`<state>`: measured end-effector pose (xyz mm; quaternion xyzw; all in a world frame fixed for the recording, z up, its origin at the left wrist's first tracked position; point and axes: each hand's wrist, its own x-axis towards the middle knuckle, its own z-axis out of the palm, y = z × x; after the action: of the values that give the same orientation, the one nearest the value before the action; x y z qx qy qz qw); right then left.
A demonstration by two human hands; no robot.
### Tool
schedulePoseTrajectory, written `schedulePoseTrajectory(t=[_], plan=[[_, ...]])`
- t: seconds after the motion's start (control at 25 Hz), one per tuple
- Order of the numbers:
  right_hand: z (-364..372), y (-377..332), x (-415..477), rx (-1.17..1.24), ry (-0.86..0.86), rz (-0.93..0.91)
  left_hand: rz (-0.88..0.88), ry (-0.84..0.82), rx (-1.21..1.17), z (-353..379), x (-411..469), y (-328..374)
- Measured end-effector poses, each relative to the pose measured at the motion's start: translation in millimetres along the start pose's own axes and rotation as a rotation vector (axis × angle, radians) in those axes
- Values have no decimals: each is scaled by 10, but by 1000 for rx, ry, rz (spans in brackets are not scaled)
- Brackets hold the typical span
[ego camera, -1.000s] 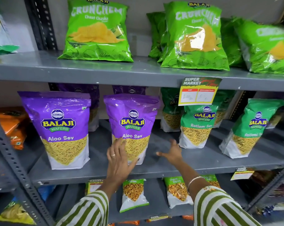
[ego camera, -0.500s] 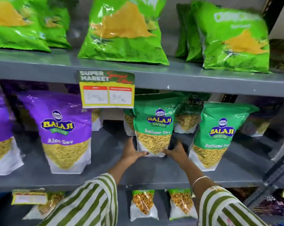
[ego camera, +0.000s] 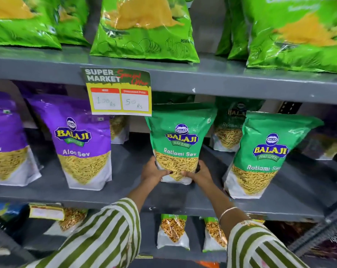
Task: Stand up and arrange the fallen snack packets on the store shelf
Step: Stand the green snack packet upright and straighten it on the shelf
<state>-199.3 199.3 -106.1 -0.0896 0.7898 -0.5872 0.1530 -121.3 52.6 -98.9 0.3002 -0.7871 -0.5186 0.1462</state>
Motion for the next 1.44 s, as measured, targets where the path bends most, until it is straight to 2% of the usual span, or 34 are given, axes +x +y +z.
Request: schedulePoseTrajectory(t=[0.2,0.36,0.4,0.48,0.52,0.6,0.68,0.76,0.88,1.0,1.08,1.16,1.32,1.36,1.44], plan=[[262,-76,-447,23,-26,18,27,-10,25,-362,-200,-214],[246,-525,-683,51,-153,9,42,-55,74,-559,-248,-274],[208,-746,-707,91,-135,-39,40,-72,91,-594,-249,-267],[138,-1212,-690,124,45,-204,40,-122,109,-638,-249,-219],[116,-1452,-681,18,180,-297,43,-147,118,-649,-245,-195],[125,-1834,-724,-444,351,-431,50,-168,151,-661,-239,-170],[190,-2068,-803,-870,259,-503,68,-175,136,-657,-235,-174],[293,-2176,-854,-999,128,-536,81,-171,116,-650,-237,-206],[359,-2276,-771,-959,109,-502,83,-156,131,-645,-222,-234],[305,-2298,-664,-980,56,-386,67,-151,122,-636,-229,-233],[297,-2215,-598,-829,126,-425,69,-148,102,-620,-235,-247],[288,-2123,-564,-637,273,-493,57,-160,38,-604,-232,-263],[145,-1788,-661,-599,532,-437,13,-230,45,-606,-234,-284],[121,-1582,-689,-515,571,-449,11,-229,49,-589,-243,-296],[113,-1074,-692,-269,467,-447,9,-189,30,-551,-271,-312]])
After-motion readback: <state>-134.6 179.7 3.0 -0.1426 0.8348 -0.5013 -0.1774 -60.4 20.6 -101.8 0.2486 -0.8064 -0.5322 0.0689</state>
